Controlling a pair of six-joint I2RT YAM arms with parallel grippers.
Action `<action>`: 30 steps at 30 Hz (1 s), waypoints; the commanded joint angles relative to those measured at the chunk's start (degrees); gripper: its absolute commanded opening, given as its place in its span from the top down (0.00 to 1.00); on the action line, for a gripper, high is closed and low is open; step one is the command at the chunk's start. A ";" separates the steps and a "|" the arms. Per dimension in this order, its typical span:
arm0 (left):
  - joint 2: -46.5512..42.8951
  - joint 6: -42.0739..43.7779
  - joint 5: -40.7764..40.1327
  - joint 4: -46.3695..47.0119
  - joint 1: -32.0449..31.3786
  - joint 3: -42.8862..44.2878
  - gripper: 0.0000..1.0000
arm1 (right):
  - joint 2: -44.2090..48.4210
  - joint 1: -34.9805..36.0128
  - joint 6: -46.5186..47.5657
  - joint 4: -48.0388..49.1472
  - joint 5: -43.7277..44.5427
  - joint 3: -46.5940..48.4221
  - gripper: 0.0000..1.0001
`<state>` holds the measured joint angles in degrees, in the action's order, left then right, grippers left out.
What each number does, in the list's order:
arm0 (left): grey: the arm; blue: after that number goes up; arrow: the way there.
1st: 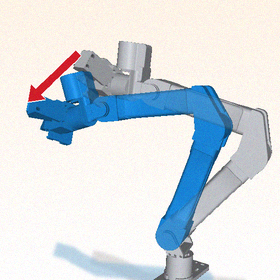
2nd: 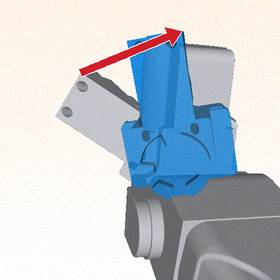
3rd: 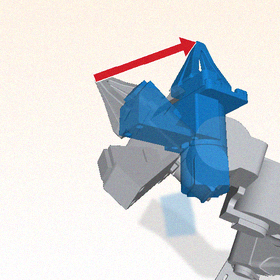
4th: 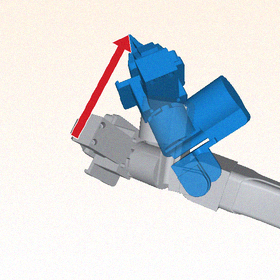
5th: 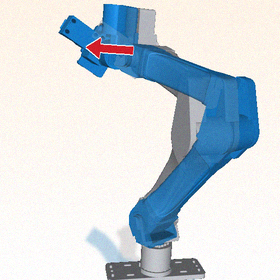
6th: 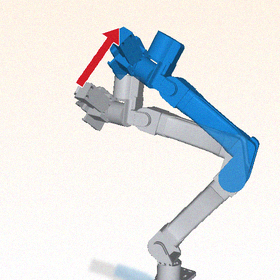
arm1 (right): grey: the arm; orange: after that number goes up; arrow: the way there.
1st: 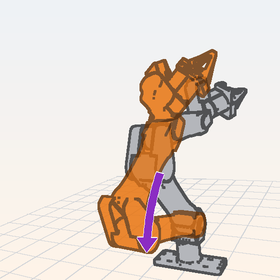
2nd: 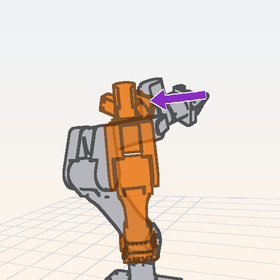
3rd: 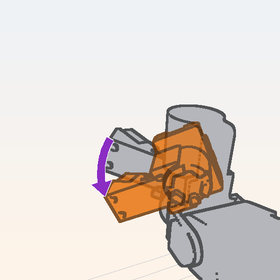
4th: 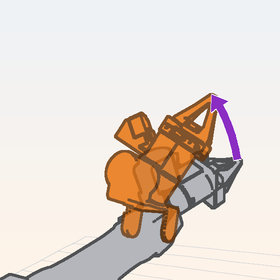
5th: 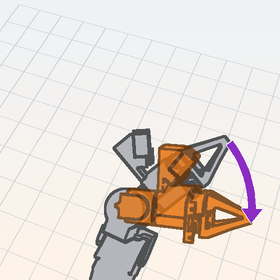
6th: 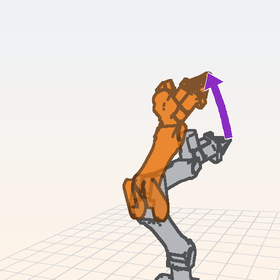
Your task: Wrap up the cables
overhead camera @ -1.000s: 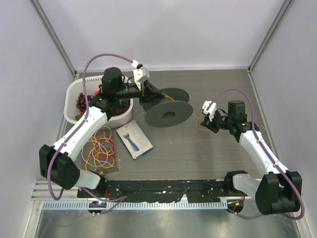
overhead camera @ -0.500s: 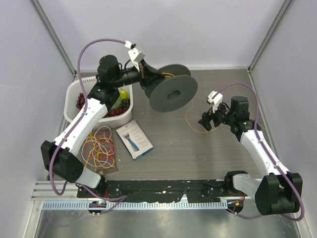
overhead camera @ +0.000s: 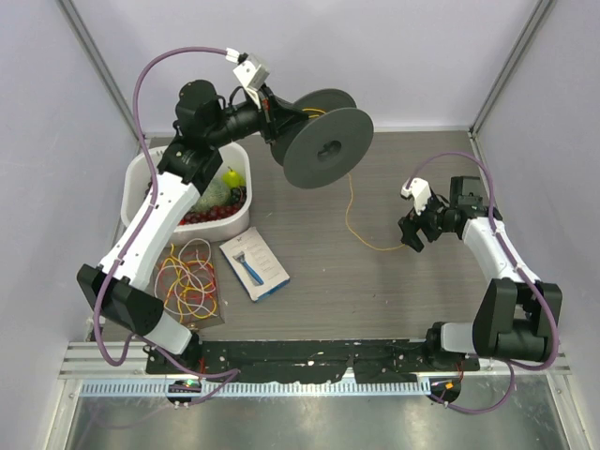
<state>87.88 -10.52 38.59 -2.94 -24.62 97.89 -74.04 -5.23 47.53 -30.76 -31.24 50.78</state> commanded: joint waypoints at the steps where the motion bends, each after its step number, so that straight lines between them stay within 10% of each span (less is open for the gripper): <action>1: 0.19 -1.08 0.08 0.74 0.19 4.85 1.00 | -2.33 -1.71 15.28 -8.96 -2.76 1.69 0.12; 16: 6.08 -4.15 2.45 -4.27 0.19 20.58 1.00 | -10.77 -1.62 35.17 -6.15 -13.75 -0.78 0.13; 30: 8.28 -5.73 2.02 -5.41 0.19 27.09 1.00 | -17.89 1.81 28.32 10.53 -14.64 -0.95 0.20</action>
<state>96.62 -14.68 40.36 -11.05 -24.62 121.23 -90.59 -4.19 78.39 -28.29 -43.59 48.36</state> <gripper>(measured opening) 0.071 0.808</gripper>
